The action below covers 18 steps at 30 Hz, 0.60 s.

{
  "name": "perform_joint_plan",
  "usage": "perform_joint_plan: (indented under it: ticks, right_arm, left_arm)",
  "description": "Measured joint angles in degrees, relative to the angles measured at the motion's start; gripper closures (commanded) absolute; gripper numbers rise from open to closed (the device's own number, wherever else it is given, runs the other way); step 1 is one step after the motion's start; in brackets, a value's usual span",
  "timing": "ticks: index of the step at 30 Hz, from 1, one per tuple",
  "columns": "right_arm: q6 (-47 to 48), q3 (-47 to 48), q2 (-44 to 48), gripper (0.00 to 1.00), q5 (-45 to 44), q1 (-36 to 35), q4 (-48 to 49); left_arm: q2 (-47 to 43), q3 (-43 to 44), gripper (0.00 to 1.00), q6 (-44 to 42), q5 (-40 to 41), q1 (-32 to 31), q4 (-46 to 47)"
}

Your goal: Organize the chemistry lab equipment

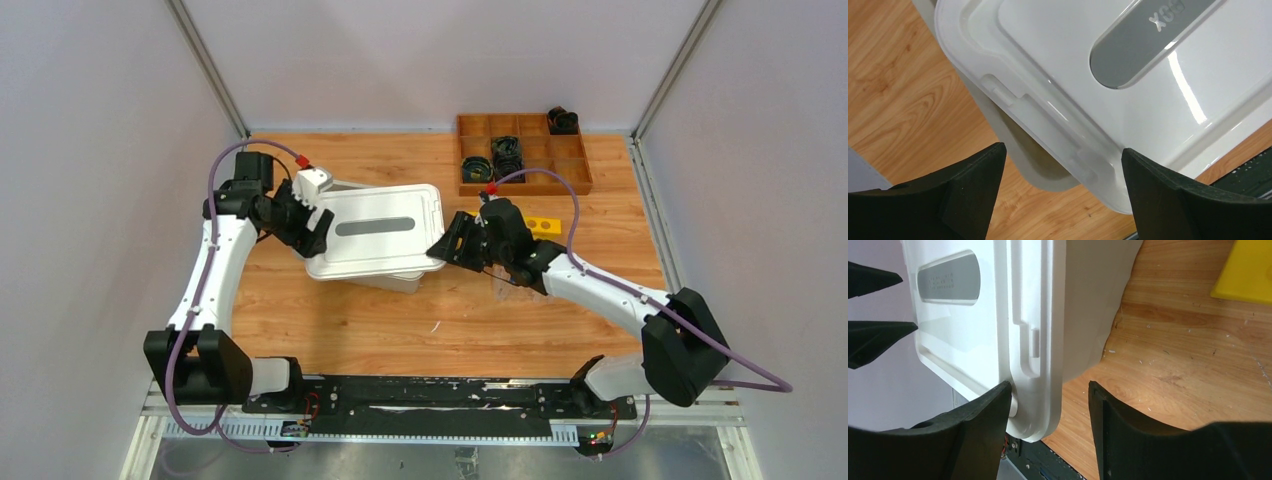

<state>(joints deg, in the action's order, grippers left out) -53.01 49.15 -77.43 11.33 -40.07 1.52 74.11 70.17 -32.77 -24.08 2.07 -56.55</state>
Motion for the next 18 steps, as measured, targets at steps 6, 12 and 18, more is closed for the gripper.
perform_joint_plan:
  ticks: [6, 12, 18]
  right_arm:
    - [1.01, 0.74, 0.02, 0.36, -0.48, -1.86, -0.50]
    - [2.51, 3.19, -0.31, 0.34, -0.42, -3.43, -0.74]
    - [5.11, 4.11, -1.11, 0.25, 0.57, -3.76, -2.58]
  left_arm:
    - [0.94, 0.09, 0.13, -0.24, 3.89, 0.00, 1.92]
    - [2.75, 0.70, 0.15, -0.50, 5.81, 0.00, 3.61]
    - [3.89, 1.29, 0.18, -0.48, 7.50, -0.04, 6.19]
